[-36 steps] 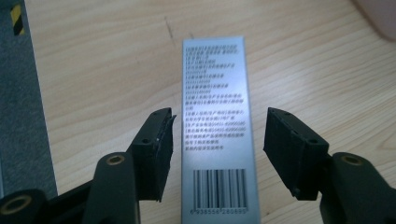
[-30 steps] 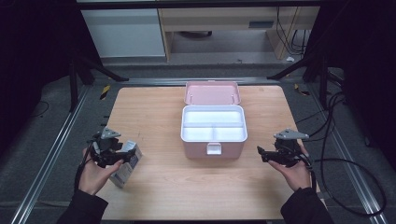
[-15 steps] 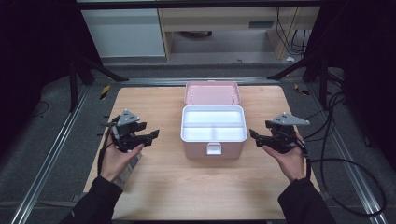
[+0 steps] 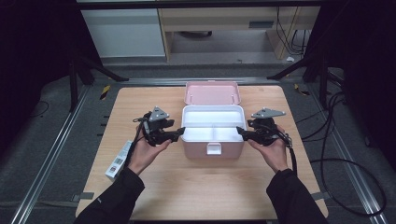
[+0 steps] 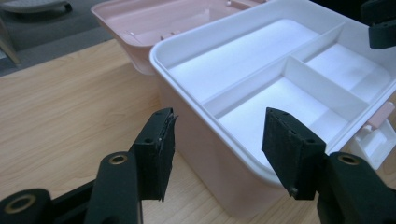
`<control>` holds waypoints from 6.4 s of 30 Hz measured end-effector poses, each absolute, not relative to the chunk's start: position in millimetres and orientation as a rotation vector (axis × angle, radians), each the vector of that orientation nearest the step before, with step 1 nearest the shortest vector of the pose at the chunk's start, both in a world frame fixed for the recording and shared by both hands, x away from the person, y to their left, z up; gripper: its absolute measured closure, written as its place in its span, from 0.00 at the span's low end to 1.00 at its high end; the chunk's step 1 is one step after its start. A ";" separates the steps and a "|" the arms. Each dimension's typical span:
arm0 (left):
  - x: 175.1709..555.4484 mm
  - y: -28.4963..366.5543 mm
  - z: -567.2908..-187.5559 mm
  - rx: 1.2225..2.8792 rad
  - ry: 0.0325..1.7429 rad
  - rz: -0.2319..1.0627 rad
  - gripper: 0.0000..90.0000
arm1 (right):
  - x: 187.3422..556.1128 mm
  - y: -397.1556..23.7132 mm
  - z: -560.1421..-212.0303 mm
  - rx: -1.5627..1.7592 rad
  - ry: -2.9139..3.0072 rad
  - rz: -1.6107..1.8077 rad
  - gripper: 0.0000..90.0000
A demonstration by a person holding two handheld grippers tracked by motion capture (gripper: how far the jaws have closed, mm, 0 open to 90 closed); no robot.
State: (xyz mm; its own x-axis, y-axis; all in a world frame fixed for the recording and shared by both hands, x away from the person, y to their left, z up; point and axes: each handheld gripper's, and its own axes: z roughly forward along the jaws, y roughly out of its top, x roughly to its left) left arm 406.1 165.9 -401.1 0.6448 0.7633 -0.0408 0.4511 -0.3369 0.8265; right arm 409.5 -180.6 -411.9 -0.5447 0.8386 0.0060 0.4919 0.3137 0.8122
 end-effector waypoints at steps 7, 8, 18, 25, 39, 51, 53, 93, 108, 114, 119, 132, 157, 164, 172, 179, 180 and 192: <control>414.1 156.1 -414.4 2.026 0.957 0.438 0.54 | 414.2 -176.6 -418.7 1.189 2.191 1.066 0.57; 414.9 156.0 -416.2 2.026 0.961 0.431 0.54 | 414.4 -176.6 -418.9 1.192 2.190 1.065 0.58; 413.7 161.3 -415.6 2.008 0.978 0.409 0.65 | 412.1 -173.8 -426.4 1.228 2.195 1.073 0.64; 406.3 174.5 -414.8 2.014 0.995 0.436 0.67 | 404.9 -158.0 -426.7 1.221 2.194 1.074 0.63; 393.5 192.3 -415.3 2.002 1.013 0.467 0.69 | 397.4 -137.8 -427.1 1.205 2.211 1.092 0.62; 396.5 206.0 -392.4 2.036 0.875 0.496 0.58 | 400.3 -158.2 -399.4 1.092 2.181 1.183 0.44; 400.4 208.9 -386.7 2.041 0.850 0.497 0.56 | 401.2 -161.6 -390.6 1.053 2.177 1.204 0.44; 472.9 170.2 -377.8 2.578 0.330 0.269 0.62 | 472.1 -133.9 -371.0 0.445 2.772 0.891 0.68; 487.4 158.5 -388.1 2.663 0.264 0.186 0.76 | 479.4 -119.9 -393.4 0.327 2.888 0.743 0.84; 490.4 162.3 -389.6 2.642 0.237 0.118 0.86 | 484.6 -116.1 -390.3 0.315 2.935 0.674 0.89; 493.2 162.8 -389.1 2.649 0.225 0.078 0.92 | 488.7 -112.4 -387.8 0.320 2.987 0.612 0.92; 494.7 154.2 -384.6 2.735 0.196 0.074 0.94 | 493.0 -106.7 -384.8 0.311 3.016 0.521 0.93; 446.2 156.2 -312.4 2.739 0.074 0.151 0.97 | 445.2 -110.8 -318.1 0.211 2.948 0.588 0.96; 418.9 159.1 -308.5 2.751 0.056 0.159 0.97 | 414.2 -102.8 -310.1 0.185 2.953 0.539 0.97; 381.7 159.8 -314.7 2.776 0.036 0.154 0.98 | 384.2 -99.7 -313.5 0.162 2.967 0.549 0.97; 355.4 159.0 -324.3 2.808 0.017 0.125 0.99 | 357.4 -99.5 -330.1 0.158 2.997 0.590 0.97; 352.2 159.0 -326.5 2.809 0.020 0.122 0.99 | 355.0 -99.5 -331.8 0.152 2.998 0.588 0.97; 316.2 160.0 -371.1 2.833 0.037 0.033 0.99 | 315.5 -97.3 -374.5 0.125 3.040 0.630 0.98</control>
